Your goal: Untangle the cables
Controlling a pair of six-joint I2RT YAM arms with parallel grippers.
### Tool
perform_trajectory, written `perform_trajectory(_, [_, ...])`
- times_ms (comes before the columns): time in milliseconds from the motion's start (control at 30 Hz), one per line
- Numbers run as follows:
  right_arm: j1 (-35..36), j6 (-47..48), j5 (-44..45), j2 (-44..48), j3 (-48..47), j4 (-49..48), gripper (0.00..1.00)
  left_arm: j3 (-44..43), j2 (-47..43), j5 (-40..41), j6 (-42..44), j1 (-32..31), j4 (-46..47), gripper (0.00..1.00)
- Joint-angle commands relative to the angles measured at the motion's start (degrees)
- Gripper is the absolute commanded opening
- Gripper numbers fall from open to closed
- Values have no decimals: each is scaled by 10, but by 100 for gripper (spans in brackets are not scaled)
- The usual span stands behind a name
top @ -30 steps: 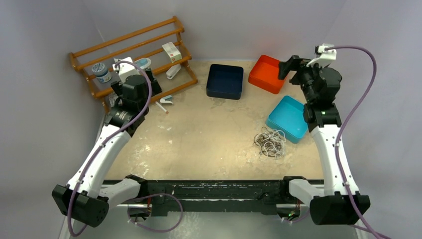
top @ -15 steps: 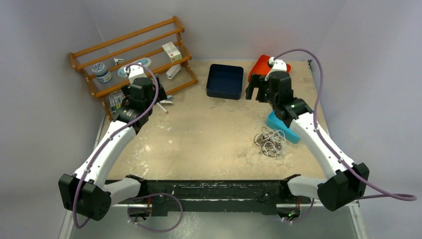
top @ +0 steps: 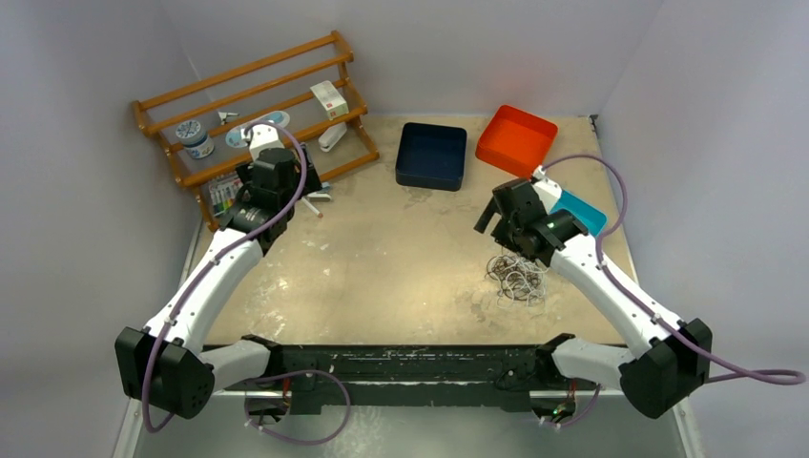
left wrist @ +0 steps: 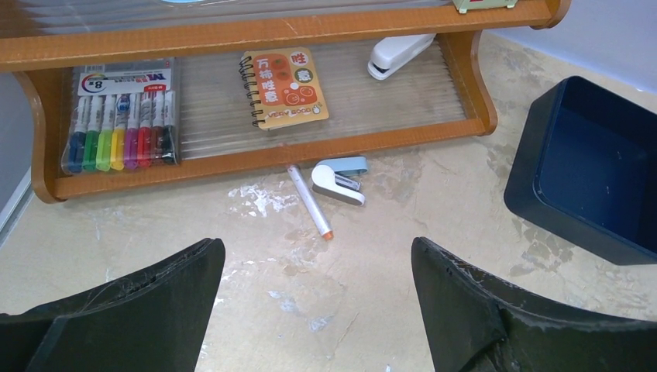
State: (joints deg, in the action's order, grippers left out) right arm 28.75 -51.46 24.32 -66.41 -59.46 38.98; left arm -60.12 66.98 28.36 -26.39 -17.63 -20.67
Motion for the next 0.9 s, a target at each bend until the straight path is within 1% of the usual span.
perform_trajectory(0, [0,-99,15,-13,18,80,99,-2,-1,-8,-5,4,23,90])
perform_trajectory(133, [-19,-85,39,-39,21,73,99,-2,3,-12,-5,3,24,90])
perform_trajectory(233, [-70,-55,35,-55,34,51,99,-1,5,-15,-5,4,23,90])
perform_trajectory(333, [-108,-29,17,-46,80,12,99,1,5,-14,-4,4,23,90])
perform_trajectory(433, [-116,-20,0,-42,116,-15,100,1,6,-15,-5,4,21,90])
perform_trajectory(567, [-121,-16,-19,-60,147,-49,99,0,9,-16,-6,4,23,90])
perform_trajectory(667, [-122,-6,-39,-68,171,-91,99,0,9,-16,-6,5,22,90])
perform_trajectory(800, [-122,12,-61,-84,189,-134,94,1,6,-15,-6,6,21,89])
perform_trajectory(867, [-122,40,-69,-86,190,-162,87,2,5,-16,-6,6,21,89])
